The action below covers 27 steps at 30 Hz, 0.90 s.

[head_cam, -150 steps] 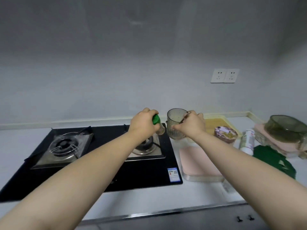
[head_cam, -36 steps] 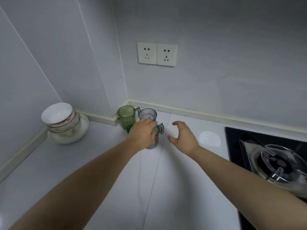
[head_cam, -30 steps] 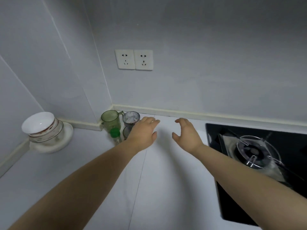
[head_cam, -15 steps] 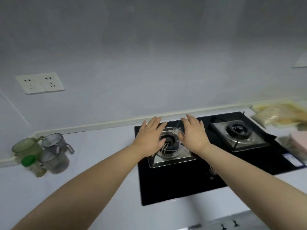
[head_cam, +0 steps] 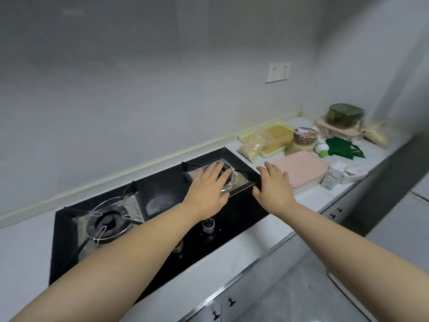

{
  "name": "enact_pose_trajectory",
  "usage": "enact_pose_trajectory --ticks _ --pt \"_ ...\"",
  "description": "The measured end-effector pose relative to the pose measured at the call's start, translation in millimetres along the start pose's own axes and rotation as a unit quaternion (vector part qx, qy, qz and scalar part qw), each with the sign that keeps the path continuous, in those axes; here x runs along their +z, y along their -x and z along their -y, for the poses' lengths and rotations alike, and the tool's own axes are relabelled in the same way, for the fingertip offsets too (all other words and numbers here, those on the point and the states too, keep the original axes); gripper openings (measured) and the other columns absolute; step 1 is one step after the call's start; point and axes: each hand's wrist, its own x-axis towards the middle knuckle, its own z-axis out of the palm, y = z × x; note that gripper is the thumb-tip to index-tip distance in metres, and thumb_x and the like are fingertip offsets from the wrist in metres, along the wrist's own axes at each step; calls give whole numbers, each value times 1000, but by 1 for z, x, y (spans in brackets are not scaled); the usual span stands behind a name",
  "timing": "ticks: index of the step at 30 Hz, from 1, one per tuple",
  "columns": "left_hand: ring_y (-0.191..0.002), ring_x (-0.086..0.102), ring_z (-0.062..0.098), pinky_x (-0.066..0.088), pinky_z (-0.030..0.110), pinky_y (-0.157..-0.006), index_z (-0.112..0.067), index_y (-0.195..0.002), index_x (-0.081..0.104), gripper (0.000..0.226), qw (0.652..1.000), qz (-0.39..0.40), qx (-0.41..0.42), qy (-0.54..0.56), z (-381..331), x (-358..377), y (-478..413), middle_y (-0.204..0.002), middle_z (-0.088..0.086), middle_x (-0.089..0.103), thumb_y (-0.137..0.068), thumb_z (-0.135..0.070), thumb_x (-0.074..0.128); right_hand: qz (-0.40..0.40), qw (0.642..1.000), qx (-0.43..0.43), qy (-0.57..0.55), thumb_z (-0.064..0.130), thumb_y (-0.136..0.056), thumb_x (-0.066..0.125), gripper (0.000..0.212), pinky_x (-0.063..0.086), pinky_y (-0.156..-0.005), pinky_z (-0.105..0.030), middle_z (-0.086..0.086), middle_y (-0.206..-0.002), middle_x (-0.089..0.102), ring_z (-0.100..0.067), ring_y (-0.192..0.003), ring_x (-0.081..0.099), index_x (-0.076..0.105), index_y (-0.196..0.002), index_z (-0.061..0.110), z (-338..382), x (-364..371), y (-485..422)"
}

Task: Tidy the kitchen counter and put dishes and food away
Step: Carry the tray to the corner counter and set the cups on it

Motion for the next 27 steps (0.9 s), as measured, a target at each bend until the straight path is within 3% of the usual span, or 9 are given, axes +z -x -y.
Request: enact_pose_trajectory --ticks 5,11,16,23,27 --pt "-147 -4 19 2 44 -119 -22 -152 8 65 999 15 28 35 -52 18 -60 -160 2 1 -98 -39 39 17 998 60 -7 32 -91 49 59 14 -113 -47 -11 -153 23 -27 -142 18 30 -143 13 -77 -4 -5" --pt "-146 5 18 10 42 -120 -21 -151 13 64 991 17 48 121 -80 34 -120 -159 2 6 -97 -36 43 6 995 86 -48 28 -91 50 60 12 -114 -45 -13 -154 23 -27 -142 18 30 -144 11 -120 0 -36" --pt "-146 8 18 10 33 -118 -18 -151 15 62 982 15 73 174 -89 43 -183 -160 3 7 -98 -34 44 -15 990 107 -85 24 -87 55 60 18 -112 -39 -11 -148 32 -26 -138 27 35 -142 10 -154 0 -78" --pt "-147 6 18 14 36 -119 -18 -152 15 63 966 50 53 248 -89 57 -270 -159 2 8 -97 -30 46 -19 991 106 -80 20 -81 59 61 31 -108 -41 -13 -139 43 -32 -127 40 40 -138 7 -202 -2 -146" --pt "-145 12 19 18 37 -117 -16 -151 19 62 958 57 35 277 -91 73 -309 -158 2 13 -96 -29 47 -14 989 119 -81 18 -82 58 59 29 -109 -39 -15 -140 42 -32 -130 37 41 -137 5 -227 7 -168"
